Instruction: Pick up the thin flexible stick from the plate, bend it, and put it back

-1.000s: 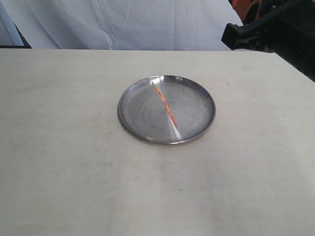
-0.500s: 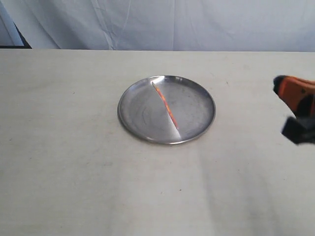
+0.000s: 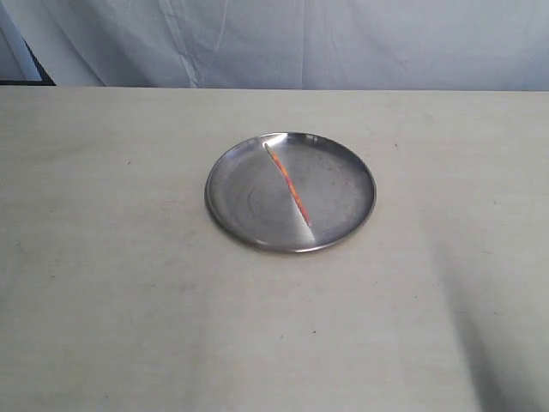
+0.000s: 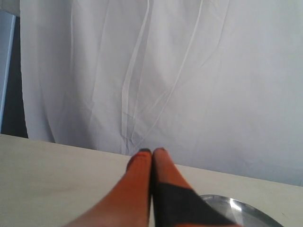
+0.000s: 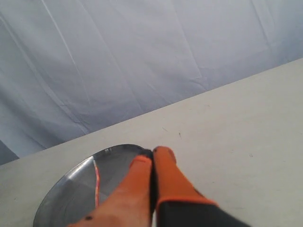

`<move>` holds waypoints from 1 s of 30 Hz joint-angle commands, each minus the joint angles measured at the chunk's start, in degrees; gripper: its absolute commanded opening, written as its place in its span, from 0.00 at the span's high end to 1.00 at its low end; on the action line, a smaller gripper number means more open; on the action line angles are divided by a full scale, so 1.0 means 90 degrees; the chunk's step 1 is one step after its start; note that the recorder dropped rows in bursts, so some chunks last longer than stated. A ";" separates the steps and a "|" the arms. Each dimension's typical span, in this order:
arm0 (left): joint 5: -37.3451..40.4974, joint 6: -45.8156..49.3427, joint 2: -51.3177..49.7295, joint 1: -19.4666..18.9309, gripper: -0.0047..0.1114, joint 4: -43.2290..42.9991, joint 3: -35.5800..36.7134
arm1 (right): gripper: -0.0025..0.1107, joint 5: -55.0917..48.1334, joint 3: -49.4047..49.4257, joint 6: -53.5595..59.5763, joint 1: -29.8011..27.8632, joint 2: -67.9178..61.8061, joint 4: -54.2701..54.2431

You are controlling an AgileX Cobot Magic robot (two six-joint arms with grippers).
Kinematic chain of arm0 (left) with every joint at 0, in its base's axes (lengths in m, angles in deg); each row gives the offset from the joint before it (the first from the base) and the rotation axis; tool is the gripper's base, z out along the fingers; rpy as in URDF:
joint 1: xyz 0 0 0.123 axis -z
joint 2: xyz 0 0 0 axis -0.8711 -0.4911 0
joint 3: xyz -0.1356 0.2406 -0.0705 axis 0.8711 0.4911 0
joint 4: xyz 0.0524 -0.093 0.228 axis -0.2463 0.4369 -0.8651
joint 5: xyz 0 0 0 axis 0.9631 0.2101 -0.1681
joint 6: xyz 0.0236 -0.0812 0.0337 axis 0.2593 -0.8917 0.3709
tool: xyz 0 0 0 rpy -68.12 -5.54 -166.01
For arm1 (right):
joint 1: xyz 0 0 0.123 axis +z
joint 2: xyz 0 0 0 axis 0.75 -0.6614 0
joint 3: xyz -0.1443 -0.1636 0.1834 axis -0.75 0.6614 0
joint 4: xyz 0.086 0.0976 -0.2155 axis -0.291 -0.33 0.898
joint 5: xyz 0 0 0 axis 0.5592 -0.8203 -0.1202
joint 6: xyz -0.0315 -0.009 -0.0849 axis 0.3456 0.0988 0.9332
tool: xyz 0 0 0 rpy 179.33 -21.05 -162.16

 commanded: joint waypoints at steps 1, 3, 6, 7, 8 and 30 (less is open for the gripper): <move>-0.0008 0.0015 0.0054 0.0001 0.96 -0.0002 0.0017 | 0.99 -0.0009 0.0049 -0.0005 -0.0028 0.0051 0.0003; -0.0008 0.0015 0.0054 0.0001 0.96 -0.0002 0.0017 | 0.99 -0.0009 0.0049 -0.0005 -0.0028 0.0051 0.0003; -0.0008 0.0015 0.0054 0.0001 0.96 -0.0002 0.0017 | 0.99 -0.0009 0.0049 -0.0005 -0.0028 0.0051 0.0003; -0.0008 0.0015 0.0054 0.0001 0.96 -0.0002 0.0017 | 0.99 -0.0009 0.0049 -0.0005 -0.0028 0.0051 0.0003; -0.0008 0.0015 0.0054 0.0001 0.96 -0.0002 0.0017 | 0.99 -0.0009 0.0049 -0.0005 -0.0028 0.0051 0.0003; -0.0008 0.0015 0.0054 0.0001 0.96 -0.0002 0.0017 | 0.99 -0.0083 0.0049 -0.0005 -0.0028 0.0051 0.0003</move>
